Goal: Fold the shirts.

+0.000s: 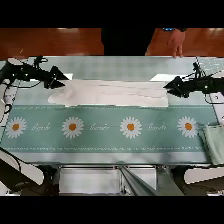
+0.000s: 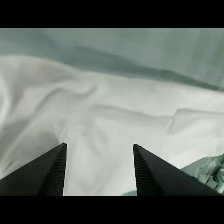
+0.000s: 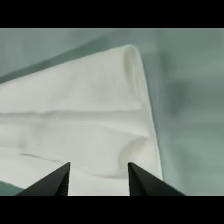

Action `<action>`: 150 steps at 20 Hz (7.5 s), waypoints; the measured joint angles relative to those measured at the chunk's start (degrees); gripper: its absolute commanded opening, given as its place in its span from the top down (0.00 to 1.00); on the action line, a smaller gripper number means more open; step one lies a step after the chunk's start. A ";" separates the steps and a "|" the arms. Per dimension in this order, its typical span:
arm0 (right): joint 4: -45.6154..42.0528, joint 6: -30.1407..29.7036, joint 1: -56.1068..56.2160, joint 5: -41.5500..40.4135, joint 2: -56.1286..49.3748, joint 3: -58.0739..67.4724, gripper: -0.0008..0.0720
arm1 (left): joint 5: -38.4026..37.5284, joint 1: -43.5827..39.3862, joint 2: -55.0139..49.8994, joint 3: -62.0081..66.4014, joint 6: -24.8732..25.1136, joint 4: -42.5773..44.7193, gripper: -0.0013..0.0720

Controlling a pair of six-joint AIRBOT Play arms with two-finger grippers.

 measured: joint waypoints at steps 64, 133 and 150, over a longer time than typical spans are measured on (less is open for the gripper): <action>-9.62 12.50 6.14 17.18 53.81 -12.31 0.96 | 10.19 -60.85 -1.75 5.20 -4.55 6.45 0.96; 22.18 2.86 31.67 -19.26 8.09 -25.24 0.64 | 16.90 -14.62 59.30 -54.27 11.45 -1.79 0.96; -4.44 18.34 31.65 13.86 3.50 35.19 0.96 | 18.25 -14.67 59.30 -54.36 11.45 -1.81 0.96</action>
